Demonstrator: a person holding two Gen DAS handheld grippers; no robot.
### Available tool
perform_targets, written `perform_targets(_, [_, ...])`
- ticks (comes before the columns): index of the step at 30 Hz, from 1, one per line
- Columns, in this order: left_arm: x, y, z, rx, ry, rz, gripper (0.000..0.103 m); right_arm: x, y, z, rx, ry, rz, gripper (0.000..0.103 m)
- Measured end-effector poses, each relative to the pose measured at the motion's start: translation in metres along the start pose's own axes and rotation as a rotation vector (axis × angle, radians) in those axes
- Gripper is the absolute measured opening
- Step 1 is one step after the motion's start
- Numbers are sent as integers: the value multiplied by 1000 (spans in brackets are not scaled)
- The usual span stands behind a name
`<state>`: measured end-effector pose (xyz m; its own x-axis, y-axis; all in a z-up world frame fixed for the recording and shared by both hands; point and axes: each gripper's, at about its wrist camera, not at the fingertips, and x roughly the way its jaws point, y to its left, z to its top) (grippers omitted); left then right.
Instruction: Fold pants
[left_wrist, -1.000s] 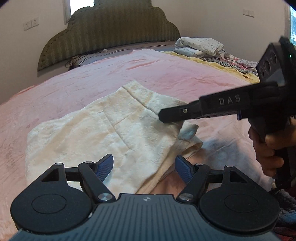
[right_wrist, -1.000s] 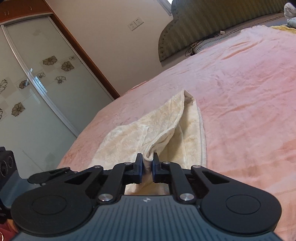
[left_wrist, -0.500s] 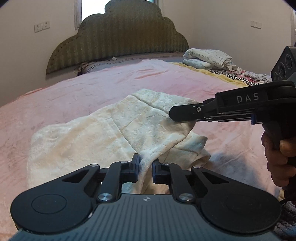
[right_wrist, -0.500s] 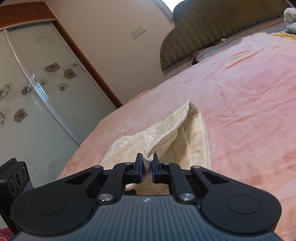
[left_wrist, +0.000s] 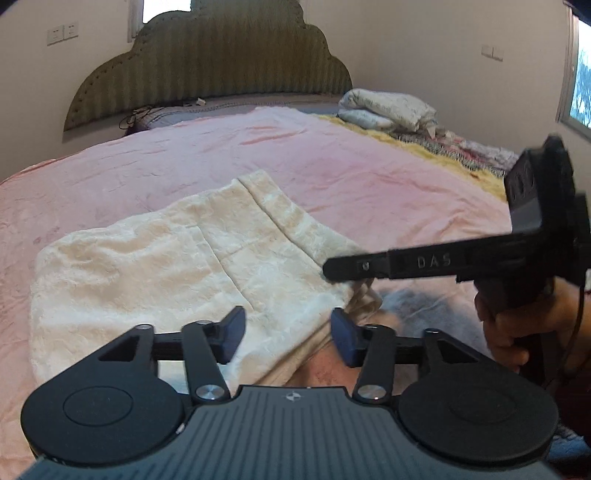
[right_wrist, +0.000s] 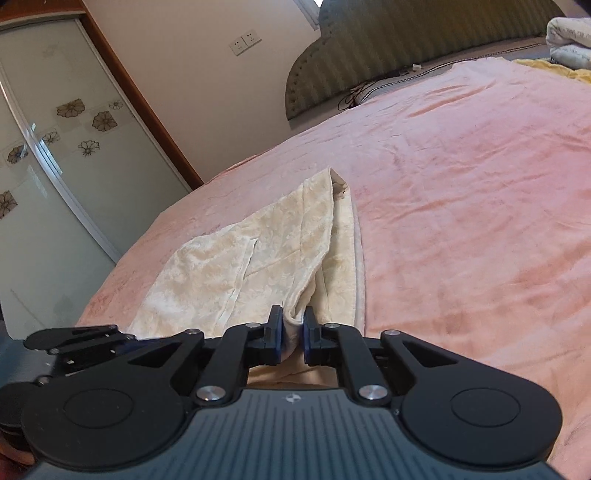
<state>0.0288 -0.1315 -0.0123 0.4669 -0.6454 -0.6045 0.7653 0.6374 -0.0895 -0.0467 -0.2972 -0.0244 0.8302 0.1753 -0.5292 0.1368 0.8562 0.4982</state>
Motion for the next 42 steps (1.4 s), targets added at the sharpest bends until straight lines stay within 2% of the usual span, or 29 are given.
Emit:
perform_targets(1, [-7,7,1,-26,-17,28,78,0,0,0,-2,2,-3,9])
perform_targets(4, [-23,32,1,-105,-35,130,79,-3,-2,-1,-1,-1,-3,13])
perform_targets(6, [-26,54,-2,-167,-3,214,76,-11,0,0,-20,-29,-30,15])
perform_targets(7, [-27,65,-5,-199,13,256,76,-16,3,1,-45,-52,-67,15])
perform_targets(9, [-24,77,-11,-238,45,288,75,-27,16,4,-140,-123,-186,15])
perform_targets(10, [-21,78,-13,-241,67,292,75,-30,26,6,-204,-148,-217,16])
perform_targets(12, [-15,68,-15,-202,88,293,75,-26,44,7,-286,-135,-169,15])
perform_targets(14, [-13,54,-13,-135,83,306,76,-8,58,3,-333,-52,-79,15])
perform_targets(16, [-16,47,-12,-112,75,303,77,13,61,-5,-368,25,-99,15])
perform_targets(17, [-17,47,-12,-124,77,303,78,17,57,-9,-358,35,-116,15])
perform_targets(20, [-15,51,-11,-169,95,318,78,6,47,-8,-262,-4,-87,15])
perform_targets(22, [-13,51,-11,-184,101,324,79,2,54,-7,-299,-17,-95,16])
perform_targets(25, [-12,48,-11,-189,103,332,79,7,53,-9,-331,14,-106,15])
perform_targets(29, [-13,48,-10,-187,108,340,82,6,42,-10,-261,5,-96,15])
perform_targets(35, [-13,49,-11,-202,112,349,84,1,51,-10,-312,-7,-107,16])
perform_targets(42, [-13,48,-11,-186,115,362,86,3,44,-11,-299,8,-106,16])
